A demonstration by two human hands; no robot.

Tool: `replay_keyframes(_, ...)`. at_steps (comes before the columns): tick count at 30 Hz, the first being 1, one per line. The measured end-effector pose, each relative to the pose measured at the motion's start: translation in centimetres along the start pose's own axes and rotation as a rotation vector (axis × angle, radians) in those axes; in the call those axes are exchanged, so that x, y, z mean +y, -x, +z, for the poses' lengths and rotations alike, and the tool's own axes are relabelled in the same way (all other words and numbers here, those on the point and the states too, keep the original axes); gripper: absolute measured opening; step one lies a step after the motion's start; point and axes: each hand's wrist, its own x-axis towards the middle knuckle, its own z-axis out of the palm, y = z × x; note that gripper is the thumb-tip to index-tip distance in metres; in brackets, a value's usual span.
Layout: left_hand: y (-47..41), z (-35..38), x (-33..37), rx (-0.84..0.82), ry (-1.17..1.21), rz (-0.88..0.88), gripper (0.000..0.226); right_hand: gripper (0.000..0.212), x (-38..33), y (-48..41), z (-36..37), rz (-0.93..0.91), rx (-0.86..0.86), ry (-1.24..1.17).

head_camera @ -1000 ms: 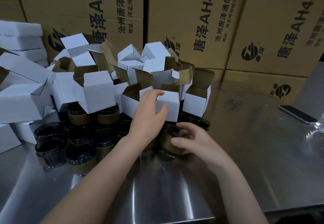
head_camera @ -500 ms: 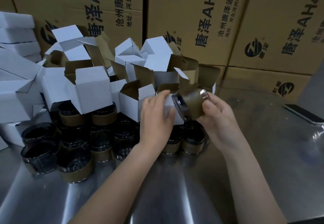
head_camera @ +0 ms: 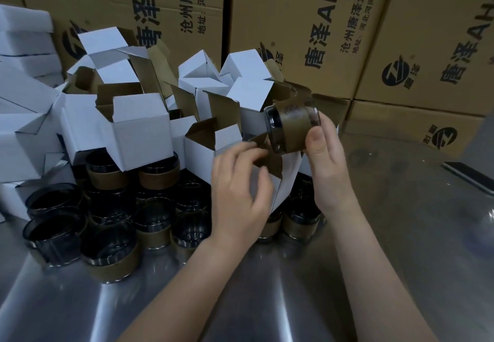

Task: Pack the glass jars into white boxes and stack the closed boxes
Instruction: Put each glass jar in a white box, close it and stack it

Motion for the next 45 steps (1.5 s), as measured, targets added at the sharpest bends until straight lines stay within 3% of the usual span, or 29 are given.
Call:
replay_keyframes(2, -0.4, -0.2, -0.4, -0.042, 0.012, -0.123, 0.028, 0.087, 0.0, 0.0, 0.0, -0.004, 0.005, 0.002)
replay_keyframes(4, -0.6, -0.2, -0.6, -0.185, 0.091, -0.224, 0.030, 0.084, 0.0, -0.1, 0.1, -0.006, 0.005, -0.017)
replay_keyframes(7, -0.7, 0.1, -0.6, -0.301, 0.107, -0.264, 0.038, 0.074, 0.0, -0.2, -0.1, -0.016, 0.001, -0.019)
replay_keyframes(12, -0.7, 0.2, -0.4, -0.272, 0.079, -0.300, 0.049, 0.053, -0.9, -0.7, -1.2, 0.012, -0.036, 0.056)
replay_keyframes(33, 0.5, 0.0, 0.4, -0.228, 0.050, -0.219, 0.064, 0.050, -7.8, -7.6, -3.1, 0.319, -0.676, 0.844)
replay_keyframes(45, 0.6, -0.2, 0.4, -0.214, 0.125, -0.224, 0.068, 0.049, -8.6, -10.4, -0.5, 0.434, -0.969, 1.045)
